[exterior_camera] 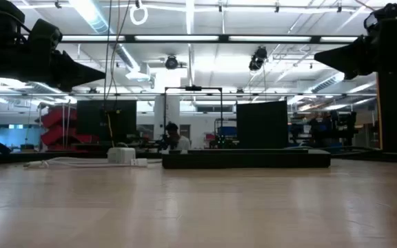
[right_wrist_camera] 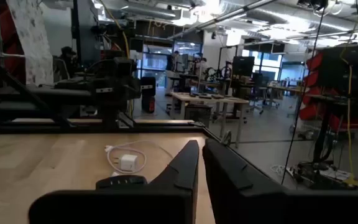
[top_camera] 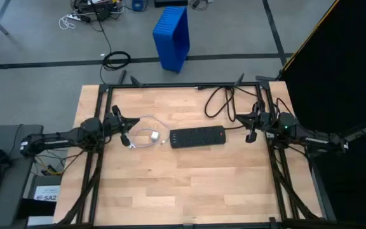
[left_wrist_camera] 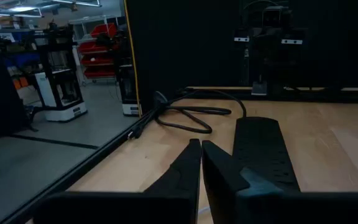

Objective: Insert USB
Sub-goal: Return to Home Position

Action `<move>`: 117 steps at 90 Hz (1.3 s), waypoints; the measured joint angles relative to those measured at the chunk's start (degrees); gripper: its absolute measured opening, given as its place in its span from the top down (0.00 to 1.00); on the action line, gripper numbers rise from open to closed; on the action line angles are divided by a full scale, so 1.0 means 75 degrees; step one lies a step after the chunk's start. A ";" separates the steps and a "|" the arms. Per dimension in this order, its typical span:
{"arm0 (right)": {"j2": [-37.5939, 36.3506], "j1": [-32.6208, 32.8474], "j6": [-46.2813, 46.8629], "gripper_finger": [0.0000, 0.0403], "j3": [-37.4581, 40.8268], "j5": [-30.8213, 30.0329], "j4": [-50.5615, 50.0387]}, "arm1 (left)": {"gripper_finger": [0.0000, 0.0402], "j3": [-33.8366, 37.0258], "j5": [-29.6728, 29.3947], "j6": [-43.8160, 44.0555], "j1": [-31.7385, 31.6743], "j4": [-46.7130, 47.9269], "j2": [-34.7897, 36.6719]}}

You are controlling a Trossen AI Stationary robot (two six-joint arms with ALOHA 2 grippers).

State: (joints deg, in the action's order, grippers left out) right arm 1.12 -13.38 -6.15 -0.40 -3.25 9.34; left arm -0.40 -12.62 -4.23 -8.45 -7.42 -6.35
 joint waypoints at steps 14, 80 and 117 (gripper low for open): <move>0.0000 -0.0001 0.0000 0.99 -0.0001 -0.0003 0.0000 | 1.00 0.0000 0.0000 0.0000 0.0000 0.0000 0.0000; 0.0001 -0.0002 0.0002 0.99 -0.0001 0.0000 0.0000 | 1.00 0.0000 -0.0002 -0.0001 0.0000 0.0000 0.0000; 0.0001 -0.0002 -0.0001 0.98 -0.0001 -0.0003 0.0000 | 1.00 0.0000 0.0000 0.0000 0.0000 0.0000 0.0001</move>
State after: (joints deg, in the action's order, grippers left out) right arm 1.13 -13.39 -6.15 -0.40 -3.27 9.34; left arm -0.40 -12.62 -4.23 -8.45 -7.42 -6.34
